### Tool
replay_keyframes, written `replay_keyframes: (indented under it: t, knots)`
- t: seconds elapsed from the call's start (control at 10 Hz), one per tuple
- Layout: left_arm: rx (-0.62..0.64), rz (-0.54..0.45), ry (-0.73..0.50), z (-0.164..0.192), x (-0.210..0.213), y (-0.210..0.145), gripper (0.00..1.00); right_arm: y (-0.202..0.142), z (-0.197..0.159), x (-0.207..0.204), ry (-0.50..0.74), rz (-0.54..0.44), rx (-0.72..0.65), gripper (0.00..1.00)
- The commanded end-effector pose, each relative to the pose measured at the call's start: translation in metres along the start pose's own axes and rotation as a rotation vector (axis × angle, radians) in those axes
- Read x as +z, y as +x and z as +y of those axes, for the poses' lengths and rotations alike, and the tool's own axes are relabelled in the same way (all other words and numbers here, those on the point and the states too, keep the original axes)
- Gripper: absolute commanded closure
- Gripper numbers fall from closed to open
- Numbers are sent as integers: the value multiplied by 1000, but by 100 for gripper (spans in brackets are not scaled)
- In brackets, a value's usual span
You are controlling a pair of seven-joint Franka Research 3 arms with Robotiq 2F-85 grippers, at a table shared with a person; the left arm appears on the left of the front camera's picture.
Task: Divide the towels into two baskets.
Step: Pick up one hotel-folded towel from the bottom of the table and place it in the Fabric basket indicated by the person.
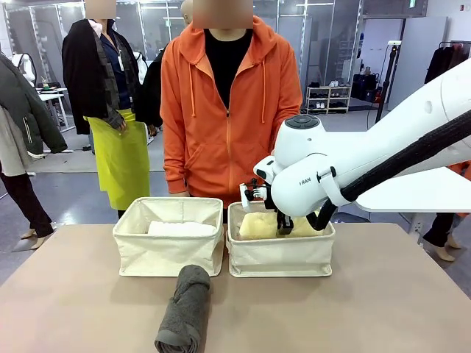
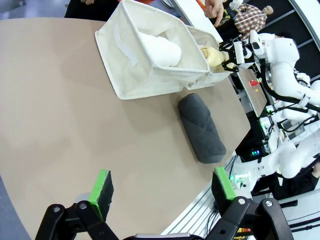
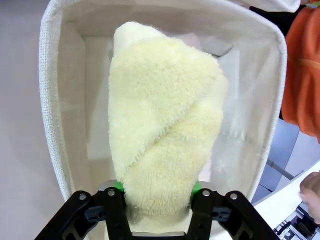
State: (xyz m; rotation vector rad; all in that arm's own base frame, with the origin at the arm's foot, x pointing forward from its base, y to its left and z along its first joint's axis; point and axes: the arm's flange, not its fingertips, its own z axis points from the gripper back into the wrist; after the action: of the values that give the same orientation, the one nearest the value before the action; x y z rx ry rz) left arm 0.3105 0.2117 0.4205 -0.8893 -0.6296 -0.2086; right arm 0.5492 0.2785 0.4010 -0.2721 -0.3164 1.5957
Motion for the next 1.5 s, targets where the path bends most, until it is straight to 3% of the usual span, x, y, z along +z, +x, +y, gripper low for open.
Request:
replay_keyframes:
  t: [0.0,0.4,0.6,0.7,1.4]
  knots:
    - [7,8,1,-2,3,-2,0,5,-4,6,12,5,0,0]
    - [7,8,1,-2,3,-2,0,10,0,11,6,14,-1,0]
    - [7,8,1,-2,3,-2,0,4,-2,24,-52,30,-95,0]
    - [7,8,1,-2,3,-2,0,9,-2,9,1,-1,6,0]
    - [7,8,1,-2,3,-2,0,9,-2,9,1,-1,6,0]
